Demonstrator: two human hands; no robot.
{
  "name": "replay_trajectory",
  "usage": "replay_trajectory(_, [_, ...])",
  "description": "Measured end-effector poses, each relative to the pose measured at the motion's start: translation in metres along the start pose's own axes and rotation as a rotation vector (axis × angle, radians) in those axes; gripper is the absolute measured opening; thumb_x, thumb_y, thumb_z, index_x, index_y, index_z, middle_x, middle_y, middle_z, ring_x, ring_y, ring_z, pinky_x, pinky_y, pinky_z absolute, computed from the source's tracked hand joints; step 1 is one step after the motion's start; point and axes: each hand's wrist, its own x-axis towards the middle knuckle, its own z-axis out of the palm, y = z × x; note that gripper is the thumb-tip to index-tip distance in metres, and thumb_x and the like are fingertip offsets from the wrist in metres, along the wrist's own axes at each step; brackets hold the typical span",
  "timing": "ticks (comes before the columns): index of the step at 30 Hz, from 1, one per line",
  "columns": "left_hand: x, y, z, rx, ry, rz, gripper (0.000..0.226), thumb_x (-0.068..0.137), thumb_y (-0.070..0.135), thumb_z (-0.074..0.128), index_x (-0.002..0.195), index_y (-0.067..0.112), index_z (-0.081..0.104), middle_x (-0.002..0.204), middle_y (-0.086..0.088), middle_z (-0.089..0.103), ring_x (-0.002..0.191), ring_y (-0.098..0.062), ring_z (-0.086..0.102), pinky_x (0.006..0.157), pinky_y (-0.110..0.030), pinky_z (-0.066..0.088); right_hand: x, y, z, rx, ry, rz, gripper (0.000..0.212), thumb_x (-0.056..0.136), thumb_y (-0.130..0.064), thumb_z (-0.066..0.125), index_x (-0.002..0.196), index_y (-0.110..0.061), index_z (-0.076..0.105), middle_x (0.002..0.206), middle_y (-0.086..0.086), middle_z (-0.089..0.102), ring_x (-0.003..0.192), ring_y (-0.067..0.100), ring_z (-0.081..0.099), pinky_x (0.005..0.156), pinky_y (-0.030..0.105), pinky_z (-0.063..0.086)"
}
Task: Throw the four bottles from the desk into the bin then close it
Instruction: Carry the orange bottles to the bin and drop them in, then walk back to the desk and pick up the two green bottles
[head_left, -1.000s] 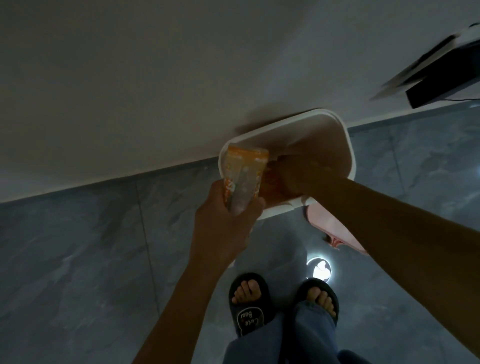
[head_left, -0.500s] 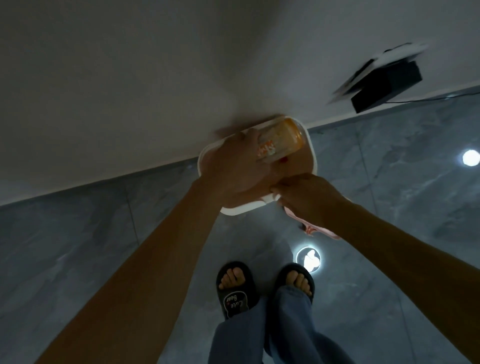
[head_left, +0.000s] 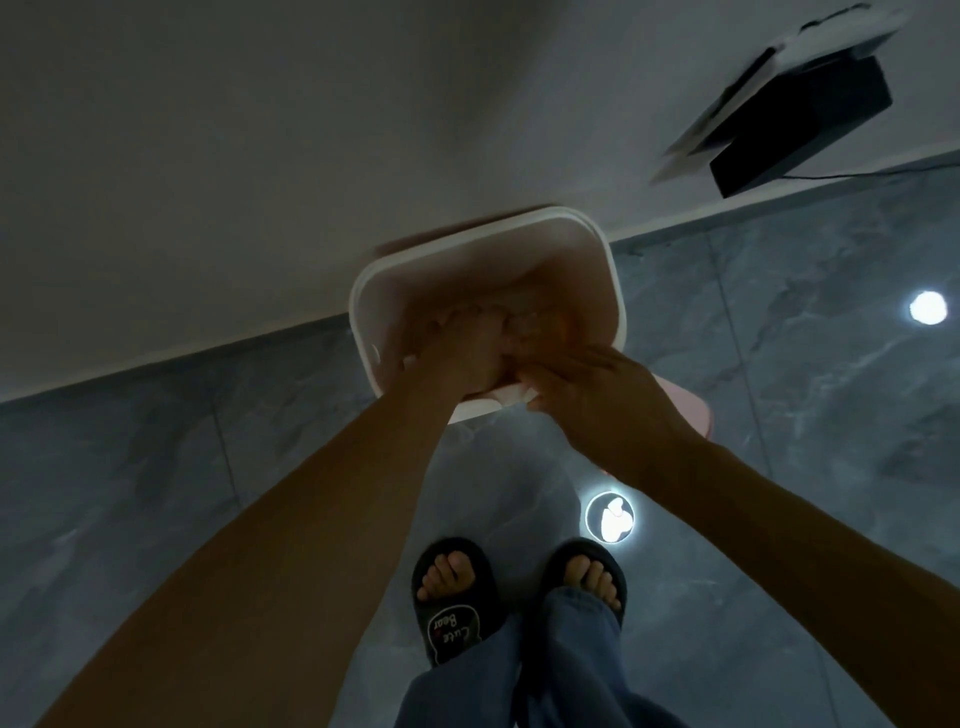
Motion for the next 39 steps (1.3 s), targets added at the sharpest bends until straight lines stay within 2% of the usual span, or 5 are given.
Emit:
replay_trajectory(4, [-0.02,0.005,-0.015,-0.05,0.138,0.054,0.029,0.093,0.05,0.054,0.11,0.033,0.07,0.096,0.003,0.073,0.088,-0.019,0.065,0.073,-0.032,0.043,-0.001,-0.002,0.0,0.001,-0.024,0.003,0.028,0.093,-0.024,0.06,0.119,-0.016,0.068,0.122,0.003,0.069,0.101,0.023,0.066,0.086,0.034,0.052])
replay_trajectory(9, [-0.087,0.016,-0.041,-0.404,0.261,-0.037,0.02,0.093,0.025,0.057,0.104,0.02,0.073,0.097,0.001,0.075,0.089,-0.016,0.069,0.075,-0.026,0.054,-0.015,-0.028,-0.028,0.084,-0.077,0.105,0.053,0.094,-0.02,0.062,0.144,-0.012,0.048,0.142,0.009,0.056,0.13,0.026,0.053,0.109,0.041,0.046])
replay_trajectory(14, [-0.203,0.016,-0.062,-0.512,0.154,-0.154,0.025,0.097,0.033,0.056,0.12,0.031,0.065,0.102,0.009,0.068,0.081,0.001,0.063,0.069,-0.02,0.052,-0.075,-0.075,-0.09,0.3,-0.209,0.369,0.042,0.099,-0.032,0.05,0.14,-0.023,0.049,0.132,0.002,0.064,0.115,0.02,0.063,0.094,0.034,0.052])
replay_trajectory(23, [-0.43,0.042,-0.111,-0.561,-0.257,-0.407,0.025,0.096,0.035,0.053,0.107,0.018,0.068,0.113,-0.008,0.071,0.098,-0.024,0.068,0.093,-0.044,0.056,-0.232,-0.182,-0.233,0.454,-0.443,0.713,0.025,0.097,-0.041,0.043,0.104,-0.035,0.066,0.096,-0.005,0.073,0.087,0.017,0.069,0.071,0.026,0.048])
replay_trajectory(39, [-0.673,0.072,-0.195,-0.752,-0.191,-0.563,0.022,0.1,0.031,0.056,0.113,0.017,0.066,0.109,-0.008,0.072,0.095,-0.027,0.071,0.087,-0.04,0.056,-0.361,-0.263,-0.405,0.378,-0.617,0.754,0.009,0.097,-0.031,0.056,0.103,-0.029,0.062,0.083,-0.012,0.061,0.083,0.013,0.062,0.067,0.02,0.04])
